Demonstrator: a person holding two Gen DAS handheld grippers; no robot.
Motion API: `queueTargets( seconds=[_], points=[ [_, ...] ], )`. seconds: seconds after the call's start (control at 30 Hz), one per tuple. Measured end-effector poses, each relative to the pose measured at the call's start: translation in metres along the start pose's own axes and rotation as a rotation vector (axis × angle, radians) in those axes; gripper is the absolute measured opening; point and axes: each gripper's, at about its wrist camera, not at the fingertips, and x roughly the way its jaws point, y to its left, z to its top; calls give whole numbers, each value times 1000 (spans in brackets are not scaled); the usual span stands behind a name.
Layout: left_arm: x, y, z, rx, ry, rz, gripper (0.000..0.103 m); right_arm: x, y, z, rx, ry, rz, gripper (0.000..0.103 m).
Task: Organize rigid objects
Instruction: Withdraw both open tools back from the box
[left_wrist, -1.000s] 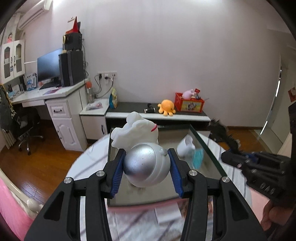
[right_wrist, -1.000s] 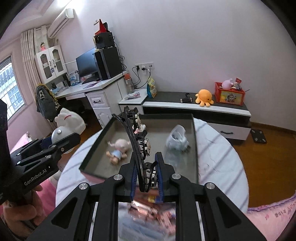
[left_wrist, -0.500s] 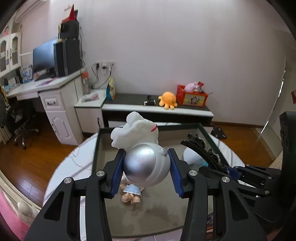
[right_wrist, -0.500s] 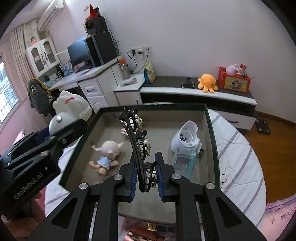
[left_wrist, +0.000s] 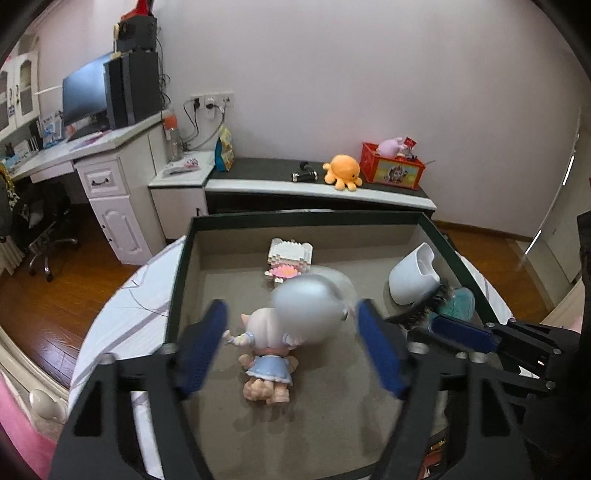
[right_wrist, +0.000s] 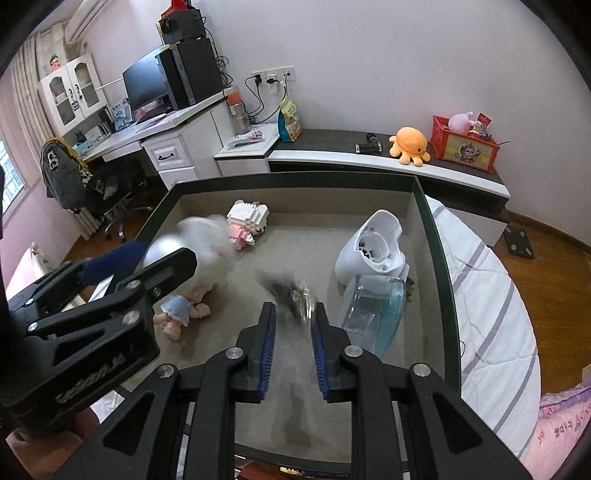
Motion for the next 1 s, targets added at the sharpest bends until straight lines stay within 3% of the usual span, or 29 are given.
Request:
queueTargets(
  seconds=[0.03, 0.1, 0.13, 0.27, 0.33, 0.53, 0.73, 1.0],
  points=[
    [-4, 1, 0, -1, -12, 4, 92, -1, 1, 0, -4, -2, -1, 46],
    [-12, 3, -1, -3, -27, 6, 97, -6, 2, -1, -5, -13, 0, 74],
    [-18, 4, -2, -3, -36, 5, 101, -8, 2, -1, -7, -19, -4, 81],
    [-45, 7, -4, -4, -60, 3, 103, -24, 7, -3, 0, -40, -11, 91],
    [-62, 9, -7, -11, -73, -8, 103, -34, 9, -5, 4, -66, -32, 103],
    [-117, 18, -18, -35, -129, -23, 103, -75, 19, -15, 23, -132, -30, 103],
    [-173, 16, -41, -11, -185, 16, 103, -131, 25, -31, 45, -215, -57, 103],
    [-219, 7, -71, -2, -214, 35, 103, -210, 28, -67, 69, -327, -79, 103]
  ],
)
